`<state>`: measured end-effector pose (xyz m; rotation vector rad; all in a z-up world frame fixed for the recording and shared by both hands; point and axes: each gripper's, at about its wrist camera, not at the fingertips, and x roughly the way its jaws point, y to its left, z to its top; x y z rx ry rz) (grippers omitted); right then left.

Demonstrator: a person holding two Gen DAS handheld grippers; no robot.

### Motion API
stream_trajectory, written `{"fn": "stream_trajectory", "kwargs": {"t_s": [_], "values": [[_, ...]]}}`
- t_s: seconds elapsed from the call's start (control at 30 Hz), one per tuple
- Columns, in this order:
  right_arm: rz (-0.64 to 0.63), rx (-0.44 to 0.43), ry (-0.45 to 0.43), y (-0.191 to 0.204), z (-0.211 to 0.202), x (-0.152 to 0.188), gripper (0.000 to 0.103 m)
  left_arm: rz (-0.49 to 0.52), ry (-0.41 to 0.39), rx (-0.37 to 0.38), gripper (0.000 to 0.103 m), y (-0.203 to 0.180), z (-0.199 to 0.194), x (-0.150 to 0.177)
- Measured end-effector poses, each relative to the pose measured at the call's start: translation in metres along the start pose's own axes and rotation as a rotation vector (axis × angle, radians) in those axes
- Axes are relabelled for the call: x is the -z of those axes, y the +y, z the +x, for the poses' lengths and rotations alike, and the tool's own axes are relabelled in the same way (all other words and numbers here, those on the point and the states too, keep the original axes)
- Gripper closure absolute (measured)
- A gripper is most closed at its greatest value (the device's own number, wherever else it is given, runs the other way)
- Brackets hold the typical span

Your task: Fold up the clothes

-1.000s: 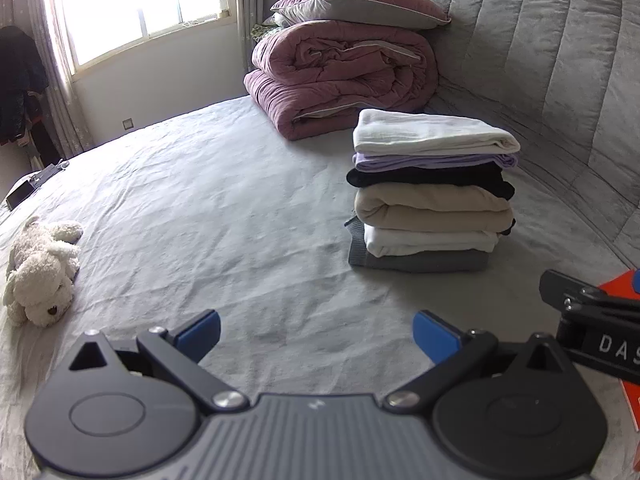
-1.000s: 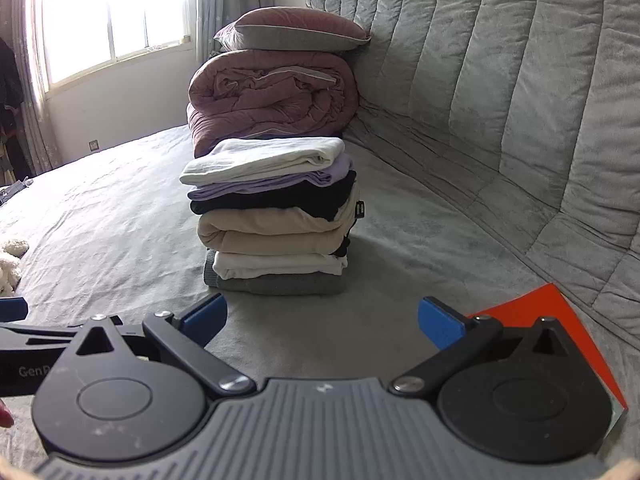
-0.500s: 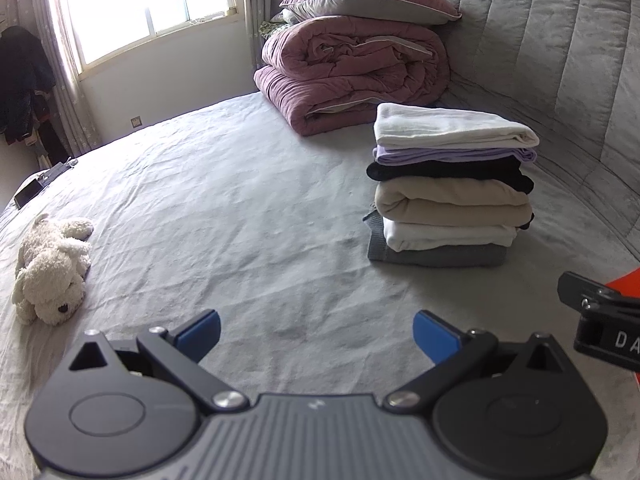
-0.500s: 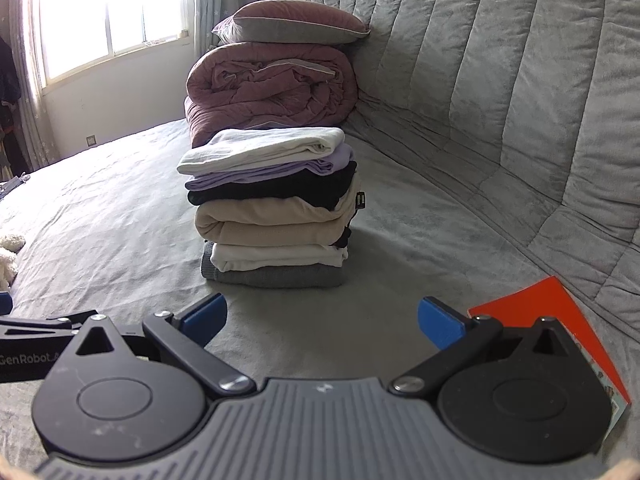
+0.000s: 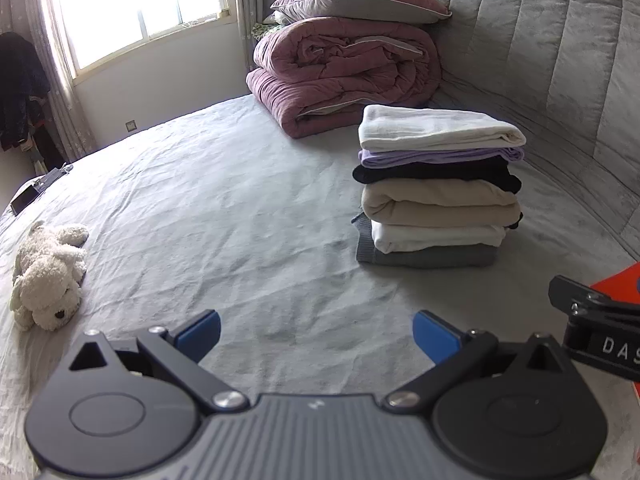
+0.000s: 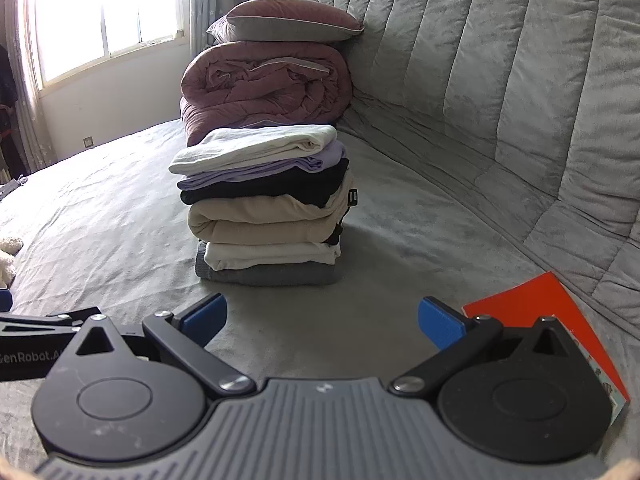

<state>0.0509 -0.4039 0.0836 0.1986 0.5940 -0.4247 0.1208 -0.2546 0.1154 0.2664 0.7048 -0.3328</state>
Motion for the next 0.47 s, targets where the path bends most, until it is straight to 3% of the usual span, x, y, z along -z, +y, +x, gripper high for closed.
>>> {"fn": "stream_trajectory", "kwargs": {"t_s": [0.47], "values": [[0.011, -0.004, 0.001, -0.0071, -0.002, -0.0001, 0.0, -0.025, 0.027, 0.019, 0.001, -0.0042, 0.0028, 0.0026]]}}
